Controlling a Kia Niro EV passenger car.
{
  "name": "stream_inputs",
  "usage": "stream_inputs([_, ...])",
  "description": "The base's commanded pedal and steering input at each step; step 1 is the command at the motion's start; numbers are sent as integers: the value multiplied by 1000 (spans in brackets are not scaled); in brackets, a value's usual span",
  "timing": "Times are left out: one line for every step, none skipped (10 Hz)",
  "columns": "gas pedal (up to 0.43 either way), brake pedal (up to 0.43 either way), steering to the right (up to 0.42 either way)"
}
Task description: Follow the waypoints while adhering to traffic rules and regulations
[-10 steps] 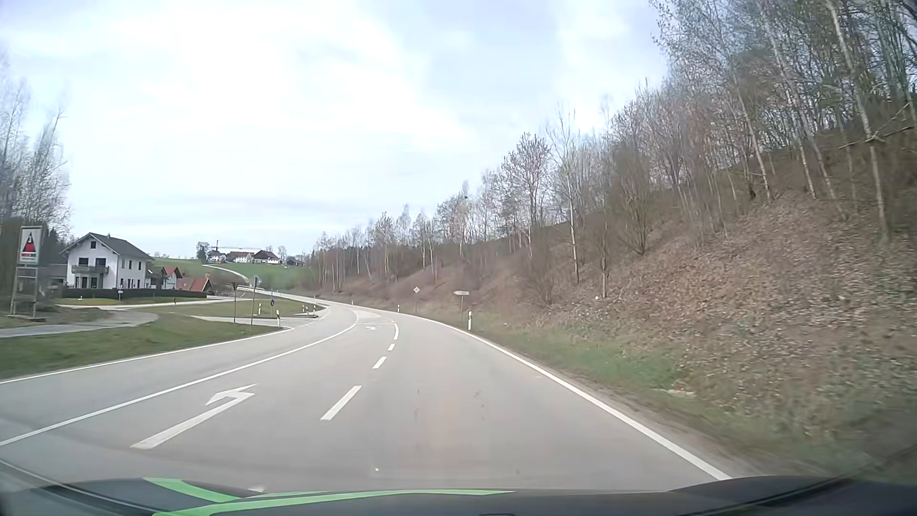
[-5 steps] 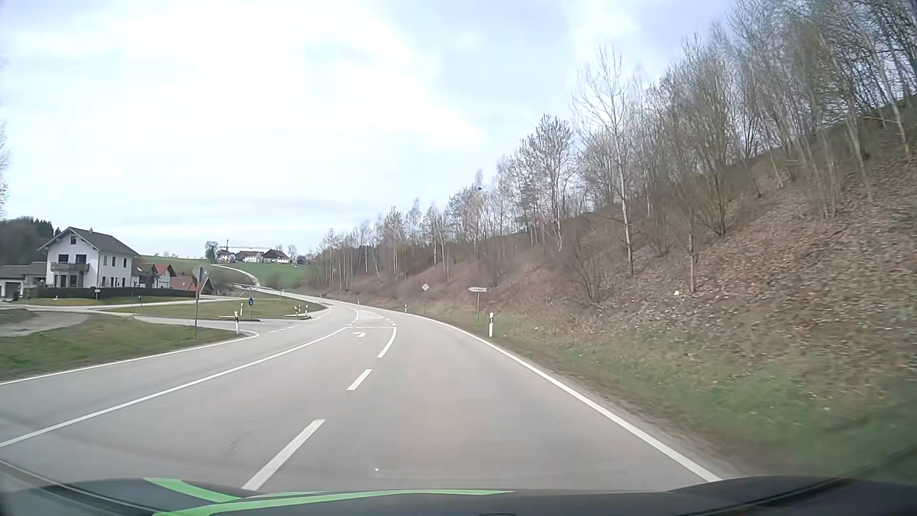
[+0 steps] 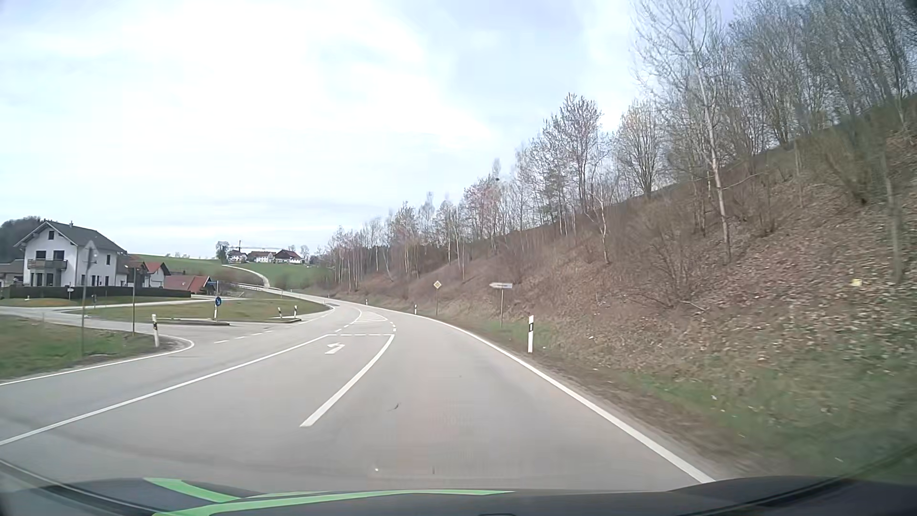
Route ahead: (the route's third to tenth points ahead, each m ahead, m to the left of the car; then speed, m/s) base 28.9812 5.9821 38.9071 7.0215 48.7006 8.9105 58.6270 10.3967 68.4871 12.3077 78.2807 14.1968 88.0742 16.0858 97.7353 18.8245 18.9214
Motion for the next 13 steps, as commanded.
stream_inputs([228, 0, -16])
stream_inputs([228, 0, -15])
stream_inputs([228, 0, -15])
stream_inputs([228, 0, -16])
stream_inputs([228, 0, -15])
stream_inputs([228, 0, -15])
stream_inputs([228, 0, -15])
stream_inputs([228, 0, -15])
stream_inputs([240, 0, -15])
stream_inputs([240, 0, -15])
stream_inputs([240, 0, -15])
stream_inputs([240, 0, -16])
stream_inputs([240, 0, -15])
